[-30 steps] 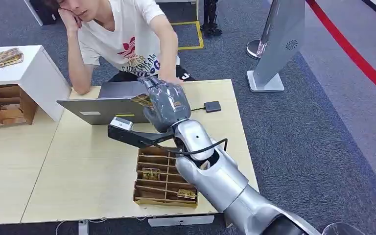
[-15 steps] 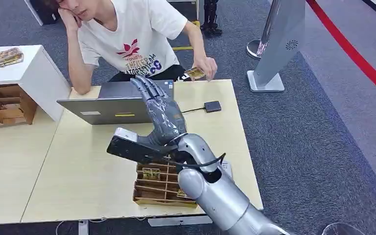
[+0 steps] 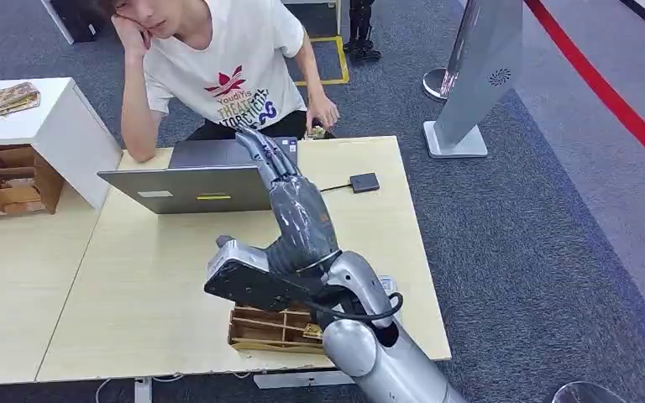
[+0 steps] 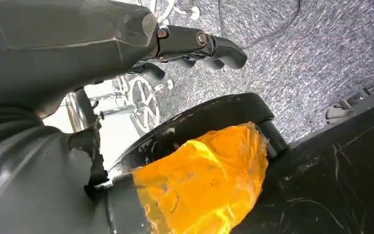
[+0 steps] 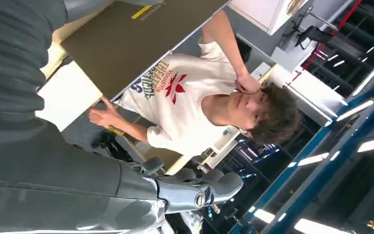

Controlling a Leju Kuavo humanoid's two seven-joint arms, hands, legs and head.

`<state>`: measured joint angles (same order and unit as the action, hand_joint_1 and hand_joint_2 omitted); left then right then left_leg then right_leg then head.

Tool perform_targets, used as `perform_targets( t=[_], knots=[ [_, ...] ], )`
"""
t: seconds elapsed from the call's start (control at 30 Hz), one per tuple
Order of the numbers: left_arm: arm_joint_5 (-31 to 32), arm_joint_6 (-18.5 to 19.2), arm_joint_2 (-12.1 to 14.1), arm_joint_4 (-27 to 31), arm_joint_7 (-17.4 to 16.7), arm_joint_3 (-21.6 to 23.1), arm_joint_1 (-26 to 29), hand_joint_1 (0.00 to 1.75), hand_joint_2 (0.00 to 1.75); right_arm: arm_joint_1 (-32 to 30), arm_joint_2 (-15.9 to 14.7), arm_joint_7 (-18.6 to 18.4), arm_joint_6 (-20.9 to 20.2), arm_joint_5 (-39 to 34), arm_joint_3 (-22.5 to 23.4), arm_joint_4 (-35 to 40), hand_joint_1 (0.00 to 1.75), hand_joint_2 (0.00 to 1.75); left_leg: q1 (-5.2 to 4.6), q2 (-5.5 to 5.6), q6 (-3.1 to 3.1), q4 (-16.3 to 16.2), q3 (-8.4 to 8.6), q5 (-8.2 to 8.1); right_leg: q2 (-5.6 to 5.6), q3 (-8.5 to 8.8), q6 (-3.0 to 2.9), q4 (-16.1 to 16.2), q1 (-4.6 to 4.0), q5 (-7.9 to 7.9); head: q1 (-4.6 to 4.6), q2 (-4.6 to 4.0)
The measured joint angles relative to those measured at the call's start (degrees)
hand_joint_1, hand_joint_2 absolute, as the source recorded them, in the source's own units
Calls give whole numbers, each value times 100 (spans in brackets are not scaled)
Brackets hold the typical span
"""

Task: Pass the card to the sensor for recognition and then transmit it.

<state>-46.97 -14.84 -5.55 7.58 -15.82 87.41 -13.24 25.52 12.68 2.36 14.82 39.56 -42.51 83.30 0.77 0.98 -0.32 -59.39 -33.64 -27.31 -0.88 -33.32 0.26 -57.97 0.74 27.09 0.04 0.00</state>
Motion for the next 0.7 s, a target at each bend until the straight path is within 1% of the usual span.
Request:
perform_targets(
  t=[0.13,0.27,0.4,0.53,0.57,0.6,0.63,0.67,0.7],
  knots=[
    [-37,-9,0,0,6,-4,0,0,0,-23,-9,45,7,-115,-2,41,0,175,0,0,0,0,0,0,0,0,0,0,0,0,0,0],
    [-147,-66,9,0,77,-28,26,0,0,-259,-94,214,149,-457,-9,254,0,175,0,2,0,0,-1,-1,0,0,0,1,0,2,0,0],
    [-350,-173,37,0,225,-157,115,0,0,-766,-354,446,443,-819,-13,677,0,175,-1,2,2,0,-2,-6,2,0,1,4,0,4,0,0],
    [-491,-258,61,0,317,-279,190,0,0,-1205,-692,588,638,-898,-13,937,0,175,-3,1,3,0,-3,-8,1,0,2,6,1,4,0,0],
    [-525,-273,68,0,347,-313,204,0,0,-1299,-775,599,660,-896,-13,977,10,175,-3,1,3,0,-3,-8,3,0,2,6,1,5,0,0],
    [-553,-295,72,0,354,-335,216,0,0,-1394,-846,610,686,-890,-13,994,26,175,-3,2,3,0,-4,-8,4,0,2,6,1,5,2,0],
    [-568,-308,79,0,361,-352,228,0,0,-1474,-911,618,714,-875,-13,1009,73,175,-3,1,3,0,-4,-8,3,0,2,6,1,5,0,0],
    [-586,-317,87,0,372,-372,237,0,0,-1540,-958,627,734,-830,-13,1012,140,175,-2,1,3,0,-3,-8,2,0,2,5,1,5,0,0],
    [-616,-339,90,0,396,-404,243,0,0,-1592,-1006,612,745,-731,-13,1010,159,175,-2,1,3,0,-2,-8,2,0,2,5,1,5,0,0]
  ],
)
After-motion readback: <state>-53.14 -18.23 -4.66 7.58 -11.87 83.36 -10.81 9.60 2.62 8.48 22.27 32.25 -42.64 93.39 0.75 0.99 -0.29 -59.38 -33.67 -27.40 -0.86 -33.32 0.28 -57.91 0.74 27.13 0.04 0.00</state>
